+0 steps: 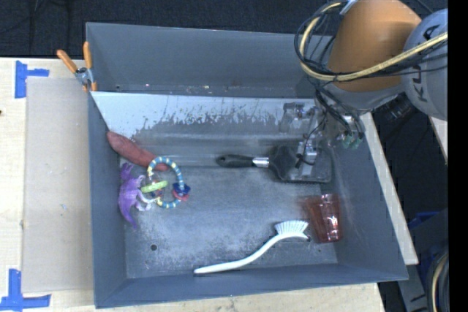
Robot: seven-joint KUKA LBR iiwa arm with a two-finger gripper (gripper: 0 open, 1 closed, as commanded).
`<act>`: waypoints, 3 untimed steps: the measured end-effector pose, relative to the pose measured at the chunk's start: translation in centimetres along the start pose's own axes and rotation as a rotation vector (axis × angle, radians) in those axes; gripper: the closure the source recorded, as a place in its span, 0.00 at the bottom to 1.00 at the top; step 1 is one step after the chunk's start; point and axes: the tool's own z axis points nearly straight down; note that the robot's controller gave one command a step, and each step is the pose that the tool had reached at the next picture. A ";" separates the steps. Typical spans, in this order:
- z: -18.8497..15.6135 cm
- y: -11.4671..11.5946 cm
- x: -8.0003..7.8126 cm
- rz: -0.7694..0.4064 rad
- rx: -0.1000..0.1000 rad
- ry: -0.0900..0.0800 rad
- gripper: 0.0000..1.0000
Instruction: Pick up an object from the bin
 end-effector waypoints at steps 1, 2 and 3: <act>-0.5 0.0 -0.1 -0.001 0.001 -0.008 0.00; 7.3 -3.4 -0.1 0.073 0.000 -0.008 0.00; 9.5 -4.8 0.1 0.116 -0.001 -0.004 0.00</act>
Offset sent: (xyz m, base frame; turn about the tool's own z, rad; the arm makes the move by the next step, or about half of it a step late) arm -0.0037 -0.0679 -0.1511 0.1529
